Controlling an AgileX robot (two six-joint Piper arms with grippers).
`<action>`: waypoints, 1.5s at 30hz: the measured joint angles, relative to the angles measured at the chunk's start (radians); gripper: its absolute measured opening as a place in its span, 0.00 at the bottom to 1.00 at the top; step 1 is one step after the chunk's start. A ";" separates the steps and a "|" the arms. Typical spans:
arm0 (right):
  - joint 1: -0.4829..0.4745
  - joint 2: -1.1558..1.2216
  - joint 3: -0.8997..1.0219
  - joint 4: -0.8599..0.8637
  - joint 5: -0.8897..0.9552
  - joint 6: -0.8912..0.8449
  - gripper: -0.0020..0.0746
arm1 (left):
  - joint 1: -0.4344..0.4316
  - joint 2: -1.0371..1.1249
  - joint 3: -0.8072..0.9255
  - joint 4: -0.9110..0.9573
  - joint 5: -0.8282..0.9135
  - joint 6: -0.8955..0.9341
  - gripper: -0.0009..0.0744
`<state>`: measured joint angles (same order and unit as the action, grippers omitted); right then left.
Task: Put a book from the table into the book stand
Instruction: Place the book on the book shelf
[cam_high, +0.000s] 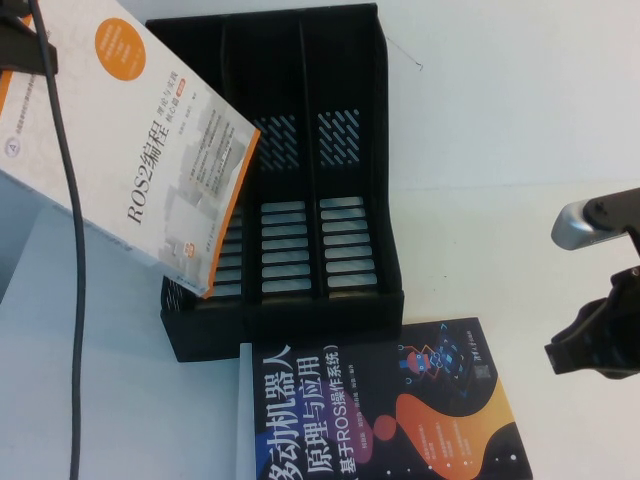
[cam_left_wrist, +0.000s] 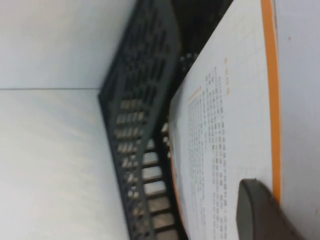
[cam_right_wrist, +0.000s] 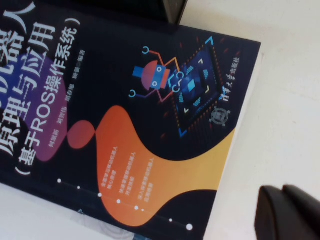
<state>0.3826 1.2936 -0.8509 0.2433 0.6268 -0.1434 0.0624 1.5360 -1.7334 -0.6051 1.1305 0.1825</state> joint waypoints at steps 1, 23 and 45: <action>0.000 0.000 0.000 0.000 0.000 0.000 0.03 | 0.000 0.002 -0.008 0.017 0.000 -0.010 0.15; 0.000 0.000 0.000 0.025 -0.015 0.002 0.03 | -0.002 -0.004 -0.045 0.132 0.088 -0.054 0.15; 0.000 0.000 0.000 0.049 -0.015 0.004 0.03 | 0.002 0.003 -0.104 0.079 -0.043 -0.105 0.15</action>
<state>0.3826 1.2936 -0.8509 0.2922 0.6113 -0.1395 0.0645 1.5386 -1.8372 -0.5265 1.0873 0.0772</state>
